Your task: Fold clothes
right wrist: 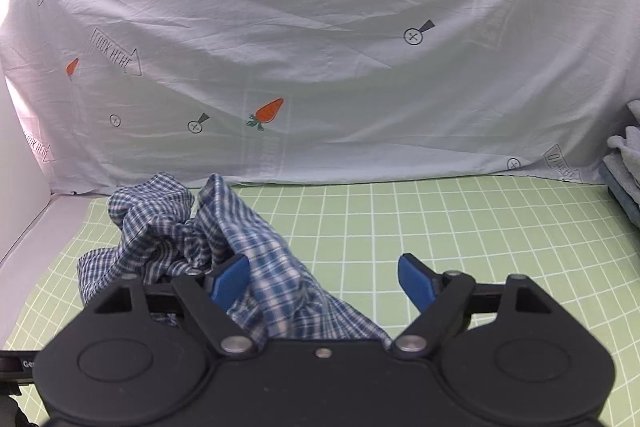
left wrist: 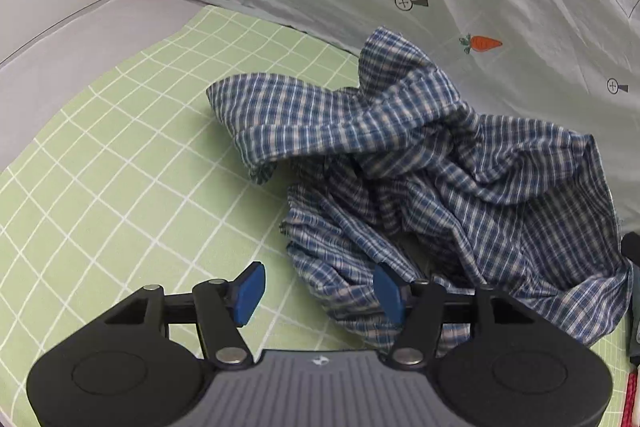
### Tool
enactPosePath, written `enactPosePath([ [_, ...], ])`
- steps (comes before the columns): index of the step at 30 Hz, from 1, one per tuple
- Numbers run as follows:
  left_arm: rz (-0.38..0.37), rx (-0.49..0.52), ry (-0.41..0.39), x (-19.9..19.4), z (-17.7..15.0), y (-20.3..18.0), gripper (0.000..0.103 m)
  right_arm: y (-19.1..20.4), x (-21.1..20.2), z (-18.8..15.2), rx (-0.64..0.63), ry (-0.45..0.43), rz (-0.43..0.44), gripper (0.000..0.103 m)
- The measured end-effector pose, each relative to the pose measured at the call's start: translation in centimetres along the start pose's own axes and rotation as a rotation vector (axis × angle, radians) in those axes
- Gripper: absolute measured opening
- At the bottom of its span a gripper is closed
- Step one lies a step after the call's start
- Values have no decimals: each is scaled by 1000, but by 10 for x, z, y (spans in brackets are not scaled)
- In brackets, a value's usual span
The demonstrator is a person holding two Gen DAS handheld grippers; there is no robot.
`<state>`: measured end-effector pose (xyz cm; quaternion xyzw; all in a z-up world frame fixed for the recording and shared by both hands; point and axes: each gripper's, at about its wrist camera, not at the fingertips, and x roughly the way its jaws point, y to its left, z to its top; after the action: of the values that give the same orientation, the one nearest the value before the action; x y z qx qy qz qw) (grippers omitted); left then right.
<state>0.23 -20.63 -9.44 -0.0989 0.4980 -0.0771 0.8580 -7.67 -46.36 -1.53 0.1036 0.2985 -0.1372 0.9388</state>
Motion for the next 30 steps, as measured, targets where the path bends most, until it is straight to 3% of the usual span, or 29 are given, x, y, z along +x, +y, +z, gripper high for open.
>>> enactPosePath([
  [6,34,32,47,14,-8,-2,77,20,16,-19,-85,107,26,81],
  [8,45,44,59,20,-7,-4,81,17,26,-28,-106,155,45,50],
  [9,51,51,66,23,-7,-6,81,12,31,-30,-103,176,56,28],
  [12,58,75,85,31,-5,-7,81,-9,34,-24,-76,146,39,14],
  [15,56,111,100,39,-2,-9,81,-31,34,-8,-83,79,-13,10],
  [17,70,150,96,44,-1,-12,81,-47,39,5,-88,27,-79,10],
  [20,94,200,84,50,1,-16,81,-82,51,29,-51,-55,-244,10],
  [23,103,207,90,56,0,-17,82,-112,65,41,6,-64,-416,17],
  [26,101,190,98,61,-5,-18,82,-123,64,33,21,-29,-493,34],
  [28,99,177,103,64,-8,-19,83,-118,49,16,22,-55,-470,59],
  [30,87,179,103,67,-13,-22,84,-109,35,-5,9,-65,-468,63],
])
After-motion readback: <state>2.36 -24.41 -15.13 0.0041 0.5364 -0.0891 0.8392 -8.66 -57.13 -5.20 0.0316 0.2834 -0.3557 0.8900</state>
